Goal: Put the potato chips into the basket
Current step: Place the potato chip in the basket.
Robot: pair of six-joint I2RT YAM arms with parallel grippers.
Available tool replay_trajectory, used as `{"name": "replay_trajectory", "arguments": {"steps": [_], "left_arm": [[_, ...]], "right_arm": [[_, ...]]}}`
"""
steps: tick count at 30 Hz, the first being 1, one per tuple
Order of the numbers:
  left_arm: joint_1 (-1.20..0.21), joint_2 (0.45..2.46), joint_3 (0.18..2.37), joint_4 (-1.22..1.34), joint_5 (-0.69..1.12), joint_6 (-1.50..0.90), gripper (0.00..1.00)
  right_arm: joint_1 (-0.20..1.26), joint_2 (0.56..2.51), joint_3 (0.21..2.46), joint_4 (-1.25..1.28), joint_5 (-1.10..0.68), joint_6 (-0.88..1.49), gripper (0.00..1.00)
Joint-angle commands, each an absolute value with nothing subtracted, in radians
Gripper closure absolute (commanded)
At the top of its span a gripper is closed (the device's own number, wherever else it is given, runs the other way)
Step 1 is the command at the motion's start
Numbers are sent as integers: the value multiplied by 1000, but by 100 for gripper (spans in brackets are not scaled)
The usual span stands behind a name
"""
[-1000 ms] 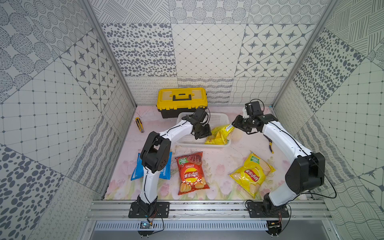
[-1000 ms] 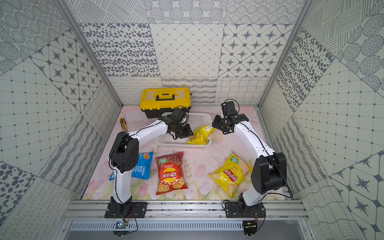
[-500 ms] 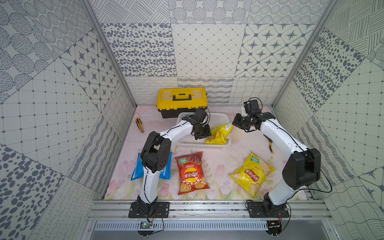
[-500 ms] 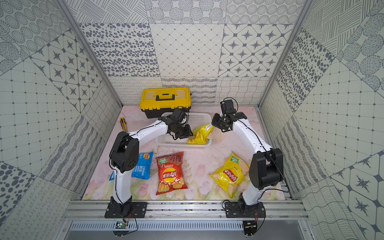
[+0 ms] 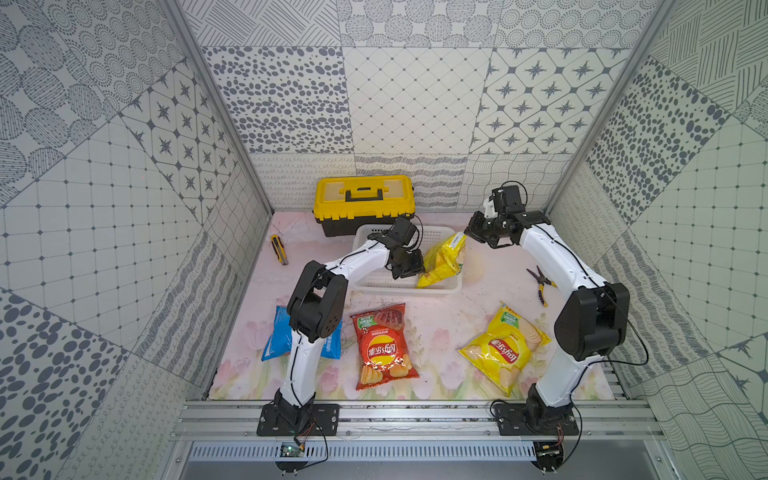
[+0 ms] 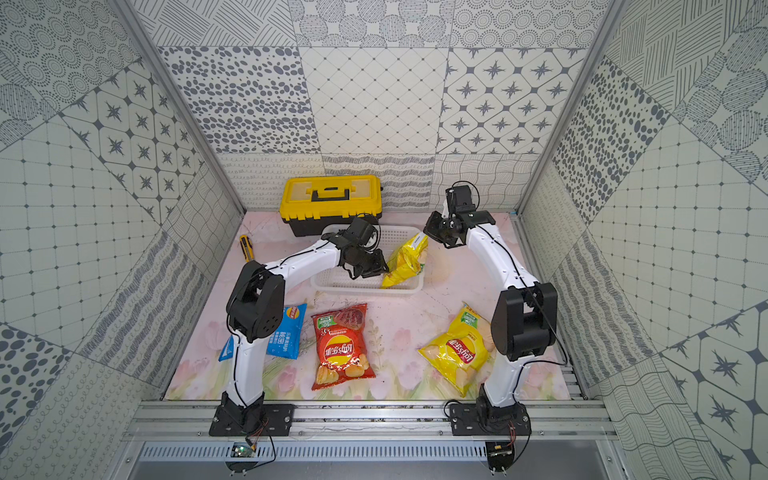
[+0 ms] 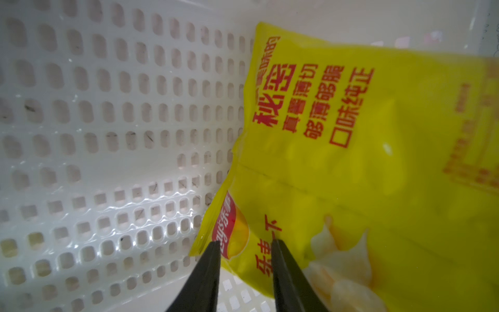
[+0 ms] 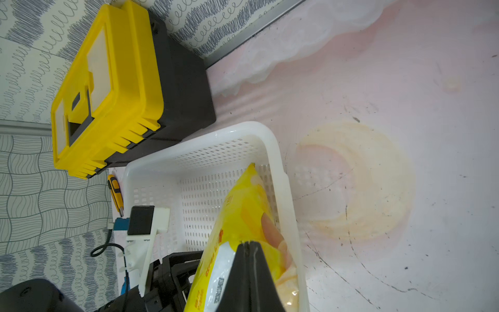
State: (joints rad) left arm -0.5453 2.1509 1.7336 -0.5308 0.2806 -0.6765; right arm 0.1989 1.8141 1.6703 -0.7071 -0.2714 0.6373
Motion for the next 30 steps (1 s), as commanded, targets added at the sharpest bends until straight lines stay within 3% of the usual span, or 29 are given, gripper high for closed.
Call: {"name": "replay_trajectory", "arguments": {"steps": [1,9,11,15,18,24,30], "left_arm": [[-564,2188,1783,-564,307,-653,64],[-577,2210,1819,-549,327,-681,64],[-578,2208,1818,-558,317,-679,63],[-572,2193,1805,-564,300,-674,55],[-569,2178,1791,-558,290,-675,51],[-556,2127,1761,-543,266,-678,41],[-547,2058,1717,-548,228,-665,37]], "right_arm": [[192,1855,1730,-675,-310,659,100],[192,1916,1810,-701,-320,660,100],[192,1908,1802,-700,-312,657,92],[190,1870,1780,-700,-286,647,61],[189,1839,1766,-698,-272,635,45],[189,1757,1740,-701,-233,613,30],[189,1645,1687,-702,-210,594,24]]}}
